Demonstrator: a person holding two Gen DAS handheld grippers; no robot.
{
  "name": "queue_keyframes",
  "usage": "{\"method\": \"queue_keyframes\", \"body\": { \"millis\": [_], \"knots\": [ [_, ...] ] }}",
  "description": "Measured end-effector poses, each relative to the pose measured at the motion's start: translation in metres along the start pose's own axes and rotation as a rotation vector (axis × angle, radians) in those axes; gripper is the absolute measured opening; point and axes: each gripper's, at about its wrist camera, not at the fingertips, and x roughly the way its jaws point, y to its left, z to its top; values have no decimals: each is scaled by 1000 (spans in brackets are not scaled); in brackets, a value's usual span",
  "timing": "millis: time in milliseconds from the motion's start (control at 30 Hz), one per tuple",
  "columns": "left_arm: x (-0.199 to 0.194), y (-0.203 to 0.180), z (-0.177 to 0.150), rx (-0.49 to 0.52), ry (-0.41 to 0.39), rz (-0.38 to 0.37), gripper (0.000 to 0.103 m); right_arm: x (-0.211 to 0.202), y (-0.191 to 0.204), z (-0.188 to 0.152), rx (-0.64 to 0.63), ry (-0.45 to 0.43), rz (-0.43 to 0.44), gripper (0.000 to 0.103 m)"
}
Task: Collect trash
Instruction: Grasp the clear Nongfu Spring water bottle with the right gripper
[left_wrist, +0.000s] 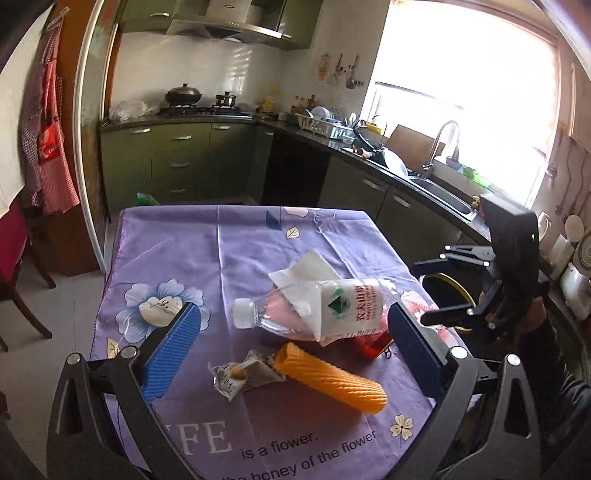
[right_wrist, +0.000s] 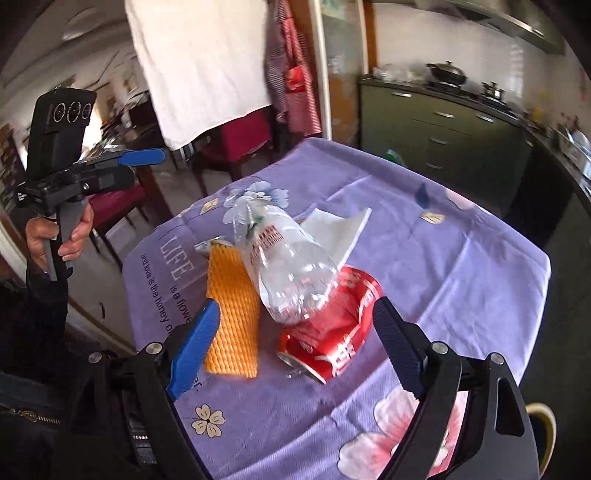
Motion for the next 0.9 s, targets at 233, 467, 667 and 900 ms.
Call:
{"method": "queue_keyframes", "body": {
  "millis": [233, 467, 667, 900],
  "knots": [
    [-10, 15, -11, -18, -10, 18, 96, 54, 11, 71, -178, 265, 140, 83],
    [-13, 26, -19, -25, 1, 44, 96, 116, 25, 79, -295, 556, 129, 76],
    [-17, 38, -22, -43, -1, 39, 96, 139, 35, 73, -340, 615, 104, 67],
    [-19, 45, -24, -62, 3, 37, 96, 148, 46, 67, -369, 604, 45, 54]
  ]
}}
